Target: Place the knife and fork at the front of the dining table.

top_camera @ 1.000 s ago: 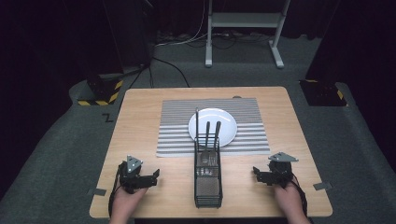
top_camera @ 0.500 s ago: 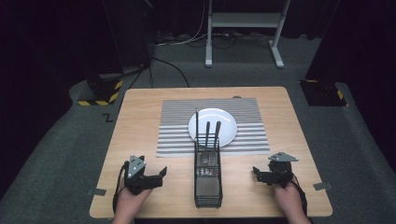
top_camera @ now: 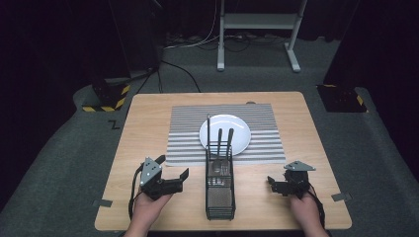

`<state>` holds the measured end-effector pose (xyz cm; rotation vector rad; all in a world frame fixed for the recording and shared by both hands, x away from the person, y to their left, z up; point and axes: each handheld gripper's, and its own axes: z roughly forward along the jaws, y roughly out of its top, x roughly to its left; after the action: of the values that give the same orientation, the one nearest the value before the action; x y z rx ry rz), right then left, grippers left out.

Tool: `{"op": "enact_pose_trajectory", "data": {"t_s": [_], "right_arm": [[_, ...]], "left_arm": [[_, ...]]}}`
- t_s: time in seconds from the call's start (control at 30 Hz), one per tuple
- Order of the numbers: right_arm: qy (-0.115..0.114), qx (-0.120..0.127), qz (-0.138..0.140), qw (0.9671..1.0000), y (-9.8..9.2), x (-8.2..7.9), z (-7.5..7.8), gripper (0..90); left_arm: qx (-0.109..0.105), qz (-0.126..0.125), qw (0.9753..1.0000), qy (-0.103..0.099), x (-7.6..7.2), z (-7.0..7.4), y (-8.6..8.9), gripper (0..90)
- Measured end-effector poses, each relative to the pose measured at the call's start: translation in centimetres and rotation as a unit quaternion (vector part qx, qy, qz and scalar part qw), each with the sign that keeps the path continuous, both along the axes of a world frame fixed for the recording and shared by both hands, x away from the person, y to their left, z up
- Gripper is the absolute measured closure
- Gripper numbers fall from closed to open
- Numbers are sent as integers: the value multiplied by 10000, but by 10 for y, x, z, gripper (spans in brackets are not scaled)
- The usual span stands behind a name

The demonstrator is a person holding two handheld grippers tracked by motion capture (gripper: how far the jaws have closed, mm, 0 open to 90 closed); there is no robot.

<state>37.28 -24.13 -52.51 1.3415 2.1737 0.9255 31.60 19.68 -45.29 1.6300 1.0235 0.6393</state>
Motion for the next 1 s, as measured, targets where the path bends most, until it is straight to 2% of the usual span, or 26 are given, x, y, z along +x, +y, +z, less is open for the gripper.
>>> {"op": "enact_pose_trajectory", "data": {"t_s": [0.17, 0.57, 0.8, 1.0], "right_arm": [[1, -5, 6, 10000, 0, 0, 0, 100], [-1, -1, 4, 10000, 0, 0, 0, 100], [0, -1, 5, 10000, 0, 0, 0, 100], [0, -1, 5, 10000, 0, 0, 0, 100]], "left_arm": [[-17, -4, 9999, -167, 8, 8, -12, 33], [42, -215, 9992, -343, 27, 28, -39, 25], [132, -354, 9989, -284, 41, 36, -55, 30], [190, -303, 9990, -249, 53, 39, -62, 51]]}}
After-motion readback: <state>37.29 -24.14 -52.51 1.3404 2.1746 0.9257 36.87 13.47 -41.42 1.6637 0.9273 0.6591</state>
